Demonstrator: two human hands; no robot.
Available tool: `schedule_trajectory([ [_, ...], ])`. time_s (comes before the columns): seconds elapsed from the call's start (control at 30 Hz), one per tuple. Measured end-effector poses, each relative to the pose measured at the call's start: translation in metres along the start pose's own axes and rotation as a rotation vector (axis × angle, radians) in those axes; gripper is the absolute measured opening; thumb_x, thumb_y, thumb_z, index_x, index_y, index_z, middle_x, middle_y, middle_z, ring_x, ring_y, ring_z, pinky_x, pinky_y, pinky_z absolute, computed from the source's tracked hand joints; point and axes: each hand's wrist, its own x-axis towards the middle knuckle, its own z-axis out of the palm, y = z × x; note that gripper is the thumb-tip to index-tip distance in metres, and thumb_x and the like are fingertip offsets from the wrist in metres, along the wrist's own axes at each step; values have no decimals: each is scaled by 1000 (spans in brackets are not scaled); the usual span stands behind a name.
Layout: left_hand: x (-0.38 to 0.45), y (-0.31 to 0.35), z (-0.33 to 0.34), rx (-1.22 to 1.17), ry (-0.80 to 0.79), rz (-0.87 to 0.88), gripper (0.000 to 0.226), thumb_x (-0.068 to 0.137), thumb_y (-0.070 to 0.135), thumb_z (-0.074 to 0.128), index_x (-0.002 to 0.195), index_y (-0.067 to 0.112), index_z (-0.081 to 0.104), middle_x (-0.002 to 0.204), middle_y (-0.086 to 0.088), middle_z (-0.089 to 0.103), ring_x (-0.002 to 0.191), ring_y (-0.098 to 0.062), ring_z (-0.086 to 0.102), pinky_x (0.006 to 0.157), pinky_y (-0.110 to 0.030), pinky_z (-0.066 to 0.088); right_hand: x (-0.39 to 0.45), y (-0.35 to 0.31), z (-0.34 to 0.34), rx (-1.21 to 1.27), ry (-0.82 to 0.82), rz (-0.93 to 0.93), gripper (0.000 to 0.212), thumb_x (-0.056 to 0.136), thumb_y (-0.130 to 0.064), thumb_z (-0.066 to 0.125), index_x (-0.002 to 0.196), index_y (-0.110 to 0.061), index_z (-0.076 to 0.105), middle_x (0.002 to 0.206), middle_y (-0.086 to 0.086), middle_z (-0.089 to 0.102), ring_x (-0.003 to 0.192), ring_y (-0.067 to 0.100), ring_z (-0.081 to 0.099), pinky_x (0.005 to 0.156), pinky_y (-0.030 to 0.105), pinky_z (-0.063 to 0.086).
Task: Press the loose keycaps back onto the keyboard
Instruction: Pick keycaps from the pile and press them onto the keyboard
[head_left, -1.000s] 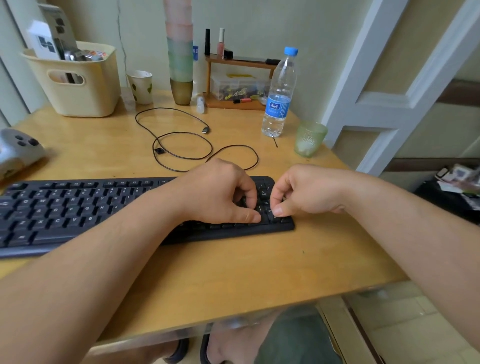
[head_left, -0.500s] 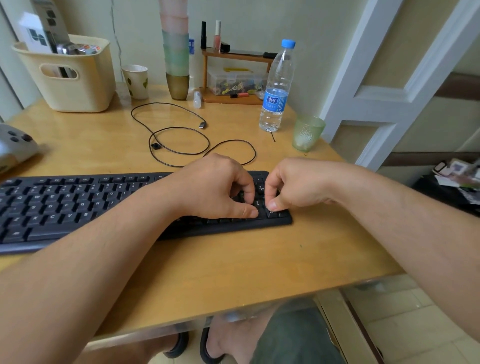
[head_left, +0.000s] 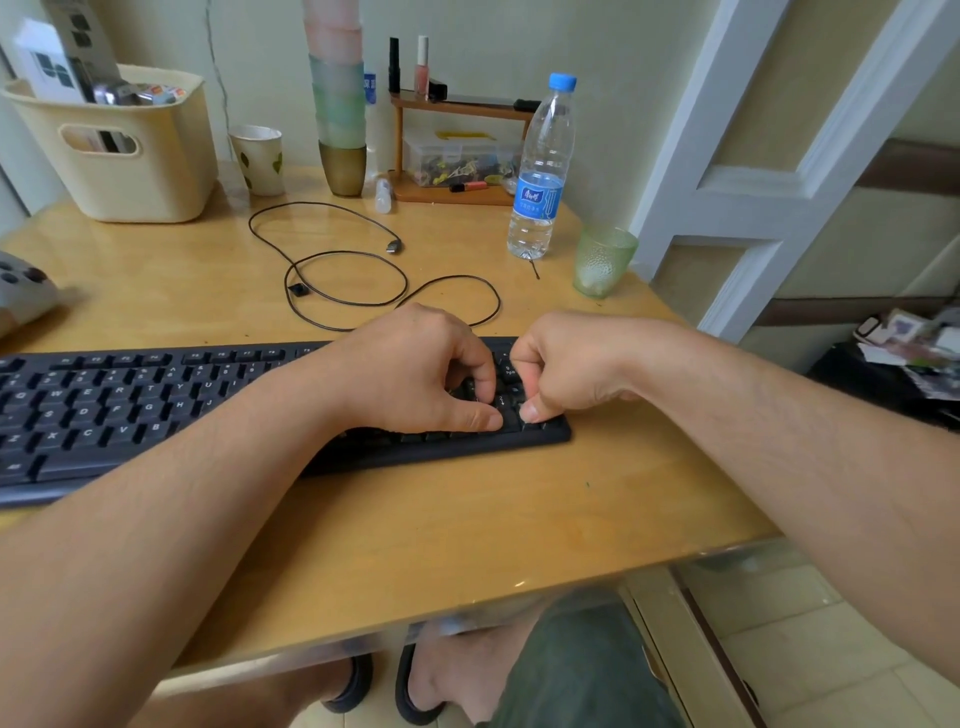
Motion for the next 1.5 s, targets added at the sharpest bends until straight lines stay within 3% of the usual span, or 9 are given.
schedule_trajectory([
  [0.17, 1, 0, 1, 9, 4, -2, 32, 75, 66, 72, 87, 36, 74, 80, 11, 67, 78, -8, 62, 72, -37, 54, -1, 7, -11, 131, 38, 17, 27, 75, -28, 90, 65, -22, 66, 82, 0, 63, 81, 21, 56, 74, 36, 43],
  [0.33, 0, 0, 1, -4, 9, 10, 32, 77, 69, 65, 84, 38, 72, 78, 10, 67, 76, -7, 61, 71, -39, 54, -3, 7, -3, 120, -2, 29, 28, 75, -24, 91, 67, -20, 64, 74, -1, 58, 74, 20, 50, 67, 33, 38],
  [0.63, 0, -1, 2, 19, 49, 15, 31, 79, 64, 64, 81, 34, 72, 75, 11, 64, 77, -7, 60, 70, -37, 53, 0, 8, -7, 132, 17, 11, 27, 74, -26, 92, 67, -20, 66, 78, -1, 63, 80, 19, 55, 72, 34, 42],
  [0.87, 2, 3, 1, 72, 61, 11, 24, 87, 54, 70, 81, 31, 71, 74, 13, 62, 79, -7, 58, 74, -34, 52, 31, -8, -19, 395, 328, -159, 21, 80, -26, 88, 75, -20, 68, 71, -7, 60, 71, 12, 54, 65, 30, 41],
  [1.03, -10, -44, -27, 168, 81, -219, 23, 88, 56, 69, 85, 33, 71, 72, 14, 62, 73, -6, 57, 72, -33, 54, 79, -57, -15, 291, 391, -330, 2, 90, -25, 77, 92, -26, 76, 75, -13, 64, 70, 6, 57, 65, 25, 43],
  [1.13, -25, -74, -48, 189, 115, -380, 21, 90, 56, 69, 87, 35, 72, 72, 15, 61, 72, -3, 55, 69, -30, 49, 111, -83, -15, 181, 373, -376, 15, 94, -19, 71, 101, -30, 78, 89, -15, 67, 83, 6, 60, 68, 19, 42],
  [1.27, -41, -98, -69, 201, 231, -510, 14, 94, 47, 68, 90, 34, 71, 76, 17, 63, 74, 0, 56, 61, -21, 40, 132, -84, -34, 48, 359, -307, 24, 97, -9, 66, 101, -29, 79, 107, -11, 70, 101, 11, 62, 85, 26, 46],
  [1.4, -35, -90, -60, 199, 230, -480, 17, 94, 50, 67, 93, 34, 74, 81, 18, 65, 78, -1, 58, 68, -27, 47, 128, -58, -39, -50, 85, -229, 3, 90, -33, 78, 89, -31, 75, 94, -9, 73, 92, 16, 67, 87, 38, 58],
  [1.5, -26, -77, -51, 204, 189, -422, 20, 93, 52, 66, 95, 34, 75, 81, 17, 65, 78, -1, 58, 70, -30, 52, 124, -49, -28, -47, 91, -214, 12, 84, -41, 82, 86, -33, 73, 90, -9, 72, 86, 16, 68, 78, 39, 60],
])
